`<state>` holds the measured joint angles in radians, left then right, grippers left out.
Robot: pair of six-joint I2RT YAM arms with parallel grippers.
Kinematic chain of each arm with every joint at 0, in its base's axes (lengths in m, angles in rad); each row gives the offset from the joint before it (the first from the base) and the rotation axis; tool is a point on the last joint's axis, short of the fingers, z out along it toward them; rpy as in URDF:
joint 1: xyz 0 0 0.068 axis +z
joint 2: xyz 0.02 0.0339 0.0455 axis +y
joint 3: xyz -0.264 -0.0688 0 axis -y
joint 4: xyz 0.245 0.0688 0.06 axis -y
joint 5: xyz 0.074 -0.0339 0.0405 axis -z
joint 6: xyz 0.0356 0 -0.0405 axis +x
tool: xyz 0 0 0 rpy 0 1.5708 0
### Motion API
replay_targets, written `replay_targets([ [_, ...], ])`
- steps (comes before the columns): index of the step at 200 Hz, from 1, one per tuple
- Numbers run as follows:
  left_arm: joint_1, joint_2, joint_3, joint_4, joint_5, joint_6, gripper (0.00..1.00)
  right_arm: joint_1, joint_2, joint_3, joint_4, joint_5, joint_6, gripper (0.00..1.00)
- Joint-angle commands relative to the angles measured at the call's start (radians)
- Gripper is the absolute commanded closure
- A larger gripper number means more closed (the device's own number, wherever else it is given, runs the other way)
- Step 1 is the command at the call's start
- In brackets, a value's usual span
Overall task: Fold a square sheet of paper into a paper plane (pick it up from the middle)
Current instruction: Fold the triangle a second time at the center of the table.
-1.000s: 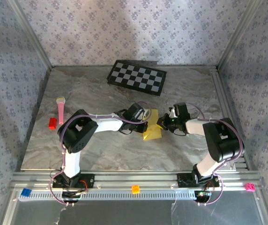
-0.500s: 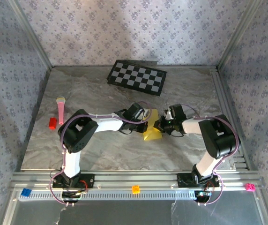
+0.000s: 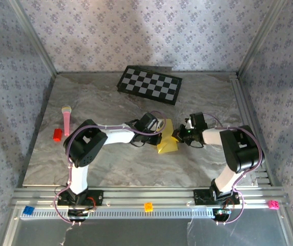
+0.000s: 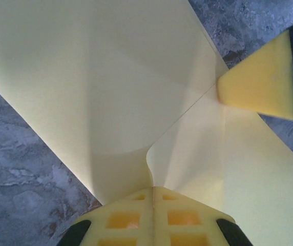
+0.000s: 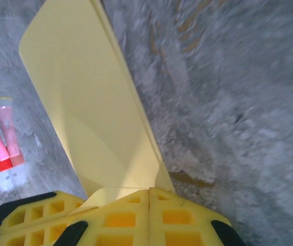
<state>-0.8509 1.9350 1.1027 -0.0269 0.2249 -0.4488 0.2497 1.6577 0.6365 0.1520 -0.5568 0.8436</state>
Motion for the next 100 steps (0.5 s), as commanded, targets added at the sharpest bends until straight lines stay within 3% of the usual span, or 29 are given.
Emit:
replay_targets([
  [1,0.004,0.037,-0.013,-0.089,-0.004,0.019,0.94,-0.027,-0.015,0.009,-0.069,0.100,0.021,1.00],
  [50,0.003,0.036,-0.008,-0.084,0.001,0.019,0.94,0.008,-0.114,0.015,-0.073,0.064,-0.011,1.00],
  [100,0.002,0.029,-0.007,-0.085,0.003,0.019,0.94,0.077,-0.060,0.039,-0.077,0.019,-0.009,1.00],
])
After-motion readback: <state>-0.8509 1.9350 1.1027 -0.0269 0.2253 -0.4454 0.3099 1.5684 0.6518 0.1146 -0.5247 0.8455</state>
